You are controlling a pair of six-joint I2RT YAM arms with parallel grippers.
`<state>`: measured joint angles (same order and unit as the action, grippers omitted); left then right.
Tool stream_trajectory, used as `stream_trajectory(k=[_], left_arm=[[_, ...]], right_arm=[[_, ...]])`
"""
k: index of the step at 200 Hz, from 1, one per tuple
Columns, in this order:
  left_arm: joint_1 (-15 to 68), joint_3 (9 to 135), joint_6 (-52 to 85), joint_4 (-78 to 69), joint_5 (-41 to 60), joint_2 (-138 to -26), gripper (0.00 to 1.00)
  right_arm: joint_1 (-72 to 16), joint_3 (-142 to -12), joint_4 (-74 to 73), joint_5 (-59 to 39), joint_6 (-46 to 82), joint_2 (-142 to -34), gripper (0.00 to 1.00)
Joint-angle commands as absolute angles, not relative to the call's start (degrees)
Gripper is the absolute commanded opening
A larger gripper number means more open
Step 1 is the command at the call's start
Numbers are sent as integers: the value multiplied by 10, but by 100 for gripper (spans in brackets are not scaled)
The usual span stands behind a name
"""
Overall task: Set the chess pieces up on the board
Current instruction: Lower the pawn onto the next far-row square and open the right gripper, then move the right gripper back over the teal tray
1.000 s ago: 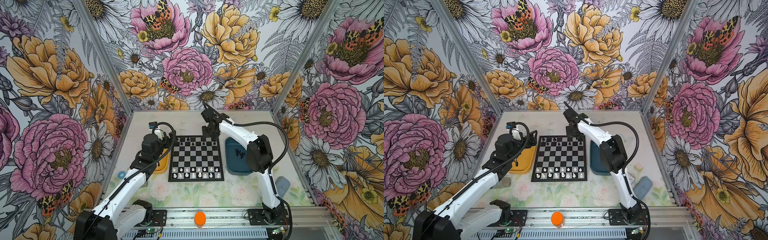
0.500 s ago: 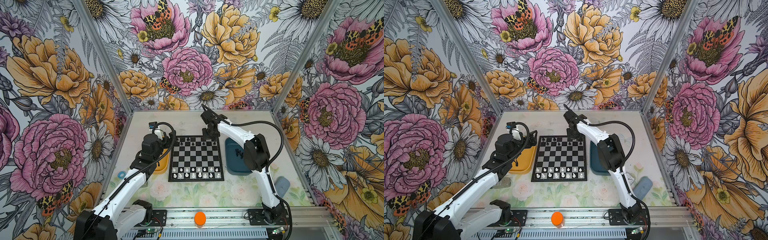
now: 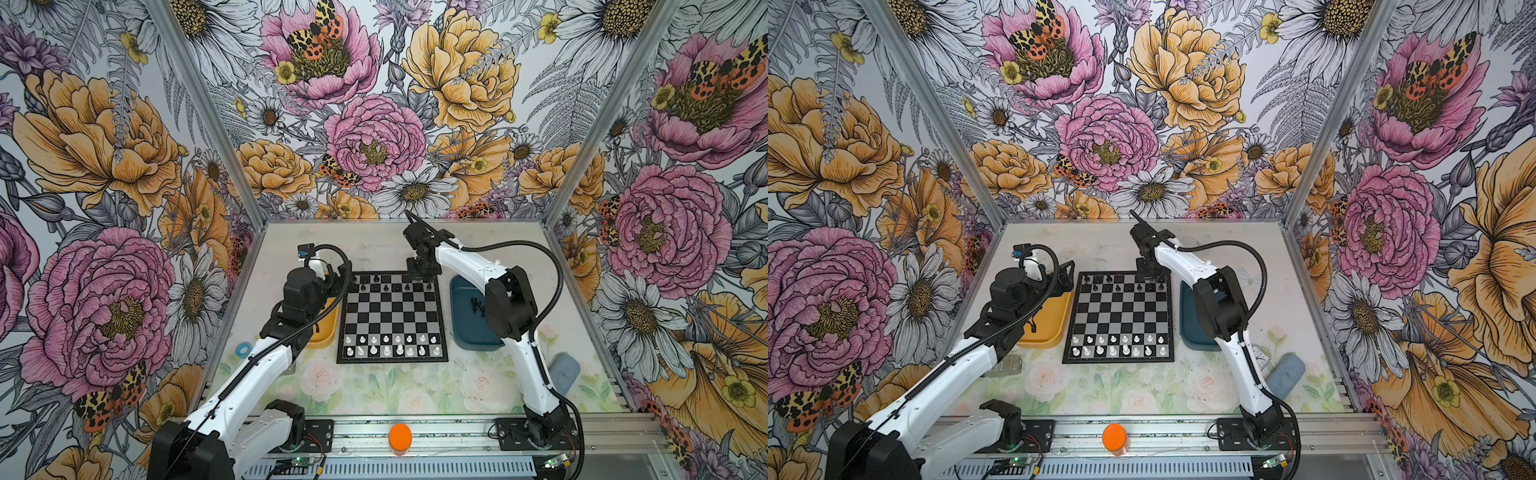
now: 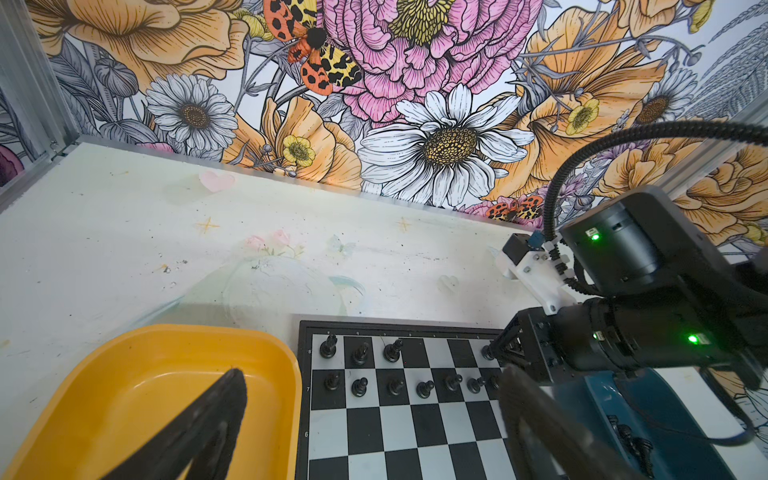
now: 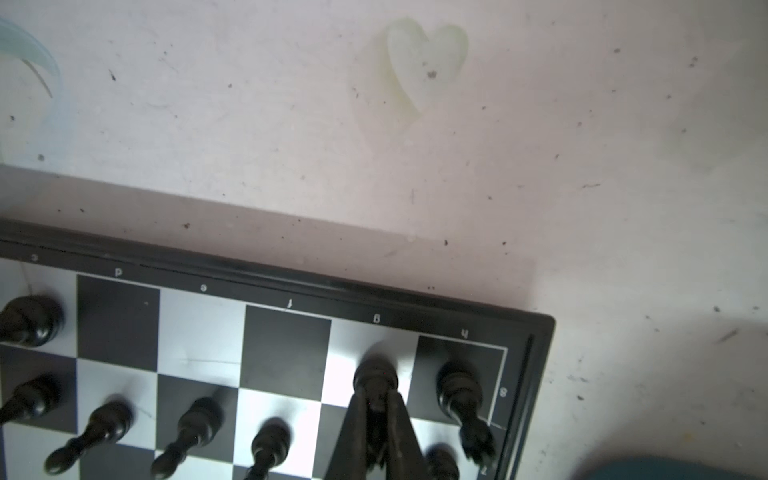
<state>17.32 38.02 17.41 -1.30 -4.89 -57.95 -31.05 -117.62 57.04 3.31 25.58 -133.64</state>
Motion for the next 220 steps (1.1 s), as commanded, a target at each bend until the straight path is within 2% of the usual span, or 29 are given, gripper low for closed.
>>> stream_trajectory(k=[1, 64, 152, 180, 220], left_arm=[[167, 374, 166, -16, -46, -575, 96], [166, 375, 166, -14, -48, -574, 96], [165, 375, 165, -13, -47, -573, 96], [165, 375, 166, -14, -47, -573, 96], [165, 375, 166, -13, -47, -571, 96]], right_arm=[[-306, -1193, 573, 34, 249, -1348, 0], [-306, -1196, 574, 27, 249, -1354, 0], [-306, -1199, 575, 25, 247, -1352, 28], [-306, -1200, 575, 28, 246, -1346, 33], [-306, -1205, 575, 29, 246, -1328, 33]])
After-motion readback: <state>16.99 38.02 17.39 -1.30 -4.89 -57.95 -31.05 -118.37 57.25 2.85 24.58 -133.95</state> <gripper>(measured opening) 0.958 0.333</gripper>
